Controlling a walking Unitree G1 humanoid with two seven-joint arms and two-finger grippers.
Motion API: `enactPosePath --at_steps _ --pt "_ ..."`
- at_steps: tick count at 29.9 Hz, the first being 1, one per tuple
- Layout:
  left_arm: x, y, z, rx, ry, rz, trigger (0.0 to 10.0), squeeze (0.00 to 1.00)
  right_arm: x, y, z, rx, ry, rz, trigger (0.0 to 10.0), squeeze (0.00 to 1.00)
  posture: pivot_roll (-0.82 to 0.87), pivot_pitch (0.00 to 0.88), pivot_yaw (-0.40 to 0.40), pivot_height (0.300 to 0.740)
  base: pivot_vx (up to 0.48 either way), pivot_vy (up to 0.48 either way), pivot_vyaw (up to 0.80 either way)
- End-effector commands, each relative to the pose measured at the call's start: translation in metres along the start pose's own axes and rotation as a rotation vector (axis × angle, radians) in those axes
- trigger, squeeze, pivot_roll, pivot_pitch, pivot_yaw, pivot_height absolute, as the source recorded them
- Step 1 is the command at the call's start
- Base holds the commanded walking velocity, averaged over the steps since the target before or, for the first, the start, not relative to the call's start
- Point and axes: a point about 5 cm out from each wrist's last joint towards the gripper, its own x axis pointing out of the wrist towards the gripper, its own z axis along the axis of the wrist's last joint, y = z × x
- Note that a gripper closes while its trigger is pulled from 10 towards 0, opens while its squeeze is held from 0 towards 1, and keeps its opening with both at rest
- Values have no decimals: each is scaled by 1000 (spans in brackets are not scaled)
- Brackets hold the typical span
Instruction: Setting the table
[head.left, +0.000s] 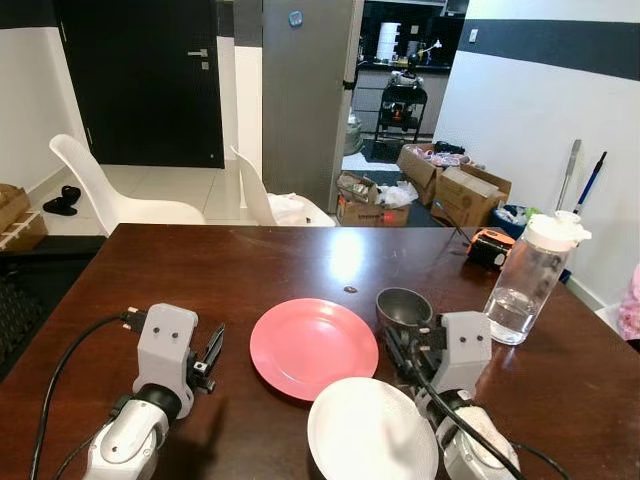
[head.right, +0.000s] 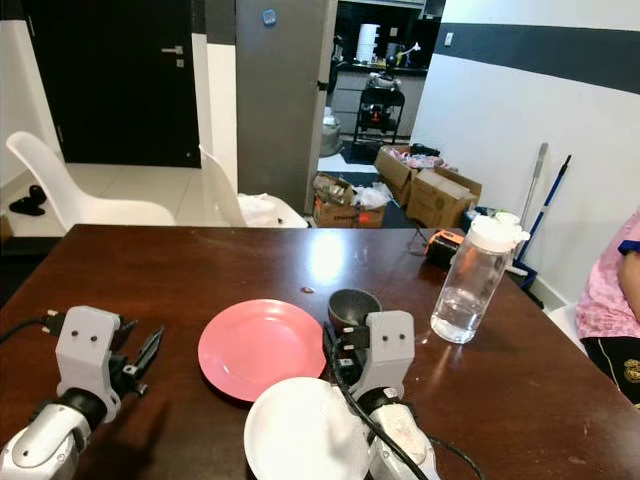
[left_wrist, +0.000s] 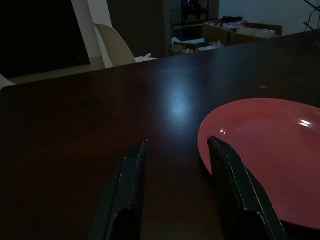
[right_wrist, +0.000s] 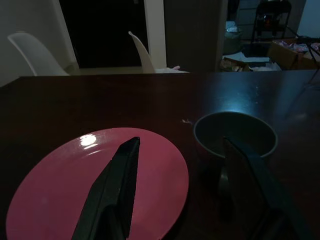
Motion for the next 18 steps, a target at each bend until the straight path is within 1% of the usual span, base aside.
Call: enactPosePath --at_steps 1,18 --pt "-2 -2 -6 2 18 1 10000 0 0 -4 -2 11 -2 -17 10000 0 -19 2 20 740 0 0 0" --pt "-1 0 -6 7 10 10 10000 0 2 0 -3 7 -18 -8 10000 0 -12 8 28 740 0 0 0"
